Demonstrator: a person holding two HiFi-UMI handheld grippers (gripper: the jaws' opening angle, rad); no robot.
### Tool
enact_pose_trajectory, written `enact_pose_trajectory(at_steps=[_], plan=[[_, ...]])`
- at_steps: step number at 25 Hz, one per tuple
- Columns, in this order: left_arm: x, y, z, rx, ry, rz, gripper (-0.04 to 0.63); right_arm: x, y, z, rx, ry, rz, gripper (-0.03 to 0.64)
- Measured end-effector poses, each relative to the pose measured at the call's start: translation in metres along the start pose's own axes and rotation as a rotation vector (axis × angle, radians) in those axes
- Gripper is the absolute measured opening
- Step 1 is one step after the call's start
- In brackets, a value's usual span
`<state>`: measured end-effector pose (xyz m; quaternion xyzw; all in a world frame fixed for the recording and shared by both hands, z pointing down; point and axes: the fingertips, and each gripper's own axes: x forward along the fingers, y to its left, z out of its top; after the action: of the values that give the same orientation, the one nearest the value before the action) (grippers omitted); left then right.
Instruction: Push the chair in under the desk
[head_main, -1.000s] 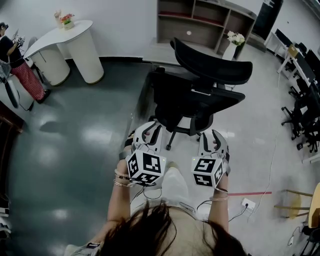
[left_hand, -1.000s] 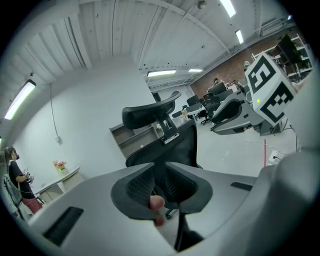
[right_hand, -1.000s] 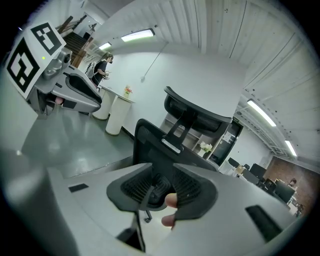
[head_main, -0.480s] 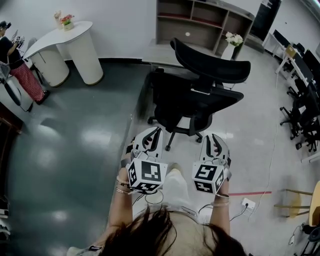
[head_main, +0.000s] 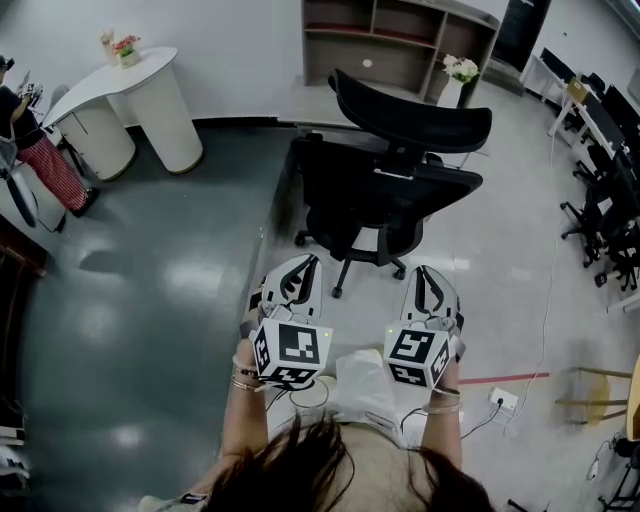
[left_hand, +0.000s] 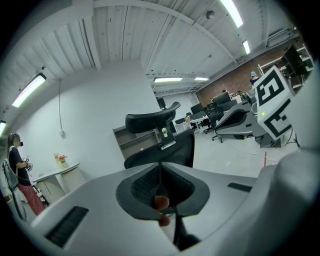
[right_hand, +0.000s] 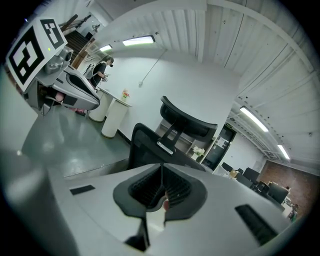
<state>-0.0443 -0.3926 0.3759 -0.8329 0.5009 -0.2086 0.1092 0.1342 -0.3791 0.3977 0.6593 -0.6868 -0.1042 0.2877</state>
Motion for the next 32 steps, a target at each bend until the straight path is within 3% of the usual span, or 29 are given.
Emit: enact_pose_trajectory(at_steps=[24, 32], plan=[[0.016, -0.007, -0.005, 0.029, 0.031, 0.014, 0.023, 0.015, -0.011, -0.008, -0.031, 0.02, -0.011, 0.025], [0.026, -0.008, -0.015, 0.078, 0.074, 0.017, 0.023, 0.024, -0.01, -0.014, -0.031, 0.033, -0.006, 0.025]])
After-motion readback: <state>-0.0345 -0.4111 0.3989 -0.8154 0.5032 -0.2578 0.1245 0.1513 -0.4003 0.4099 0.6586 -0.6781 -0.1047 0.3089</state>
